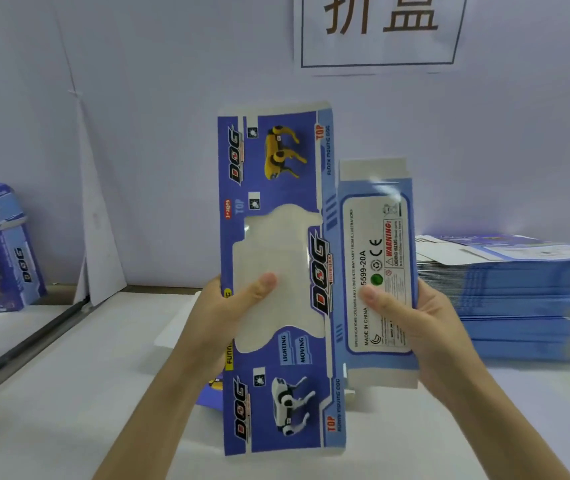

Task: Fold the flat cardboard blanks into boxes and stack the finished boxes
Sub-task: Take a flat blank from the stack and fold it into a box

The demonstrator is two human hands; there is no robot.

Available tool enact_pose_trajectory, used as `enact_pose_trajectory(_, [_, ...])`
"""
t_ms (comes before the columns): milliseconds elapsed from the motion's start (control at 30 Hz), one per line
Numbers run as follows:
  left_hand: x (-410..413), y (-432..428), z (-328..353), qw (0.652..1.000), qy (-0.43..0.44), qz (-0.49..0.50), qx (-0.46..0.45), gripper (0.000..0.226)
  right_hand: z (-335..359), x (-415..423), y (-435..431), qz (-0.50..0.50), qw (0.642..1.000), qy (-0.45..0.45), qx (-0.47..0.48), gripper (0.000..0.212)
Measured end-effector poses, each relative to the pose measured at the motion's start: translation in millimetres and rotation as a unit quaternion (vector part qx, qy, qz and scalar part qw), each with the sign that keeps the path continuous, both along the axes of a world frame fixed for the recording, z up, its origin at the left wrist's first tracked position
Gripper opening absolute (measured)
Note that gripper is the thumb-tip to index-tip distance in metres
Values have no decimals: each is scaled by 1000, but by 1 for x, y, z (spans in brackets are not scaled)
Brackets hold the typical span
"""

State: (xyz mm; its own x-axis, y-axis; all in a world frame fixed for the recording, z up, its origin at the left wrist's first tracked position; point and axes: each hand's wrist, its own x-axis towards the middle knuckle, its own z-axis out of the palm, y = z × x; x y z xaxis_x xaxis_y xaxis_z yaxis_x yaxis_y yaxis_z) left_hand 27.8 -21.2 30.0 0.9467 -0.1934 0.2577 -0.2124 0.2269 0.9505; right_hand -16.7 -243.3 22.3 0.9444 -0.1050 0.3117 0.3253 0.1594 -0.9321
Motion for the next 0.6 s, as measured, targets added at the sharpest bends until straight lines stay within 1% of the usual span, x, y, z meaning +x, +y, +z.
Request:
enact_pose_trajectory(33, [0, 1, 0, 1000, 4, 0, -1, 44, 1, -1, 1, 6, 1000, -2, -7, 38])
enact_pose_trajectory(100, [-2, 2, 1, 1000, 7, -2, -6, 43, 3, -3, 1, 22, 1000, 4, -11, 43])
enact_pose_trajectory(167, [-2, 0, 1, 1000, 6, -3, -10, 39, 3, -3, 0, 23, 1000, 9, 5, 44])
enact_pose_trajectory(267, [-3, -1, 4, 1000, 3, 6, -6, 43, 1, -1, 2, 2, 1000, 8, 5, 45])
enact_pose_trajectory(367, [-5, 1, 6, 1000, -8, 11, 2, 35, 0, 0, 4, -1, 1000, 20, 11, 50])
enact_pose_trajectory(433, [-5, 1, 6, 999, -17, 27, 9, 41, 0, 0, 4, 0, 999, 17, 29, 46])
enact_pose_trajectory(500, [-3, -1, 5, 998, -18, 51, 9, 50, 1, -1, 5, -6, 1000, 10, 29, 37])
enact_pose_trajectory(567, [-2, -8, 3, 992, -58, 107, 35, 58, 2, -2, 8, -18, 999, 7, 28, 30])
enact_pose_trajectory(600, [-3, -12, 1, 982, -92, 149, 76, 61, 1, -3, 11, -27, 999, 3, 35, 28])
